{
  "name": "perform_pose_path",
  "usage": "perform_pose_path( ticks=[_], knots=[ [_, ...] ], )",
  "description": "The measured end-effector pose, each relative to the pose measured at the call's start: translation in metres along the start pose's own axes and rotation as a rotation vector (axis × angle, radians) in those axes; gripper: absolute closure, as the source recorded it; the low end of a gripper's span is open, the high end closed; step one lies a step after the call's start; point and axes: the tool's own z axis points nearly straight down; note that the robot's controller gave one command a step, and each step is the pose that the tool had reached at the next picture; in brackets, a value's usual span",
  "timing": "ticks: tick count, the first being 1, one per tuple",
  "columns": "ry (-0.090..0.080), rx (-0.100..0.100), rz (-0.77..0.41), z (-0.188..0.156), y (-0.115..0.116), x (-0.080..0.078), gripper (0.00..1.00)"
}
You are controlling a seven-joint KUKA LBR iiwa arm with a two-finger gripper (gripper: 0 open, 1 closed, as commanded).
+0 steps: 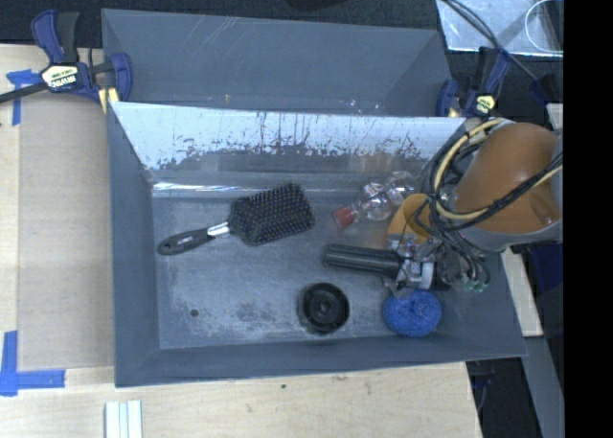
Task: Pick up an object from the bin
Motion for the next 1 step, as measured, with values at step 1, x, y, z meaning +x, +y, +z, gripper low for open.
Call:
perform_pose_path(
  ticks=[1],
  knots=[
    [0.0, 0.006, -0.002, 0.0002, 0.001, 0.0004, 1.0]
  ],
)
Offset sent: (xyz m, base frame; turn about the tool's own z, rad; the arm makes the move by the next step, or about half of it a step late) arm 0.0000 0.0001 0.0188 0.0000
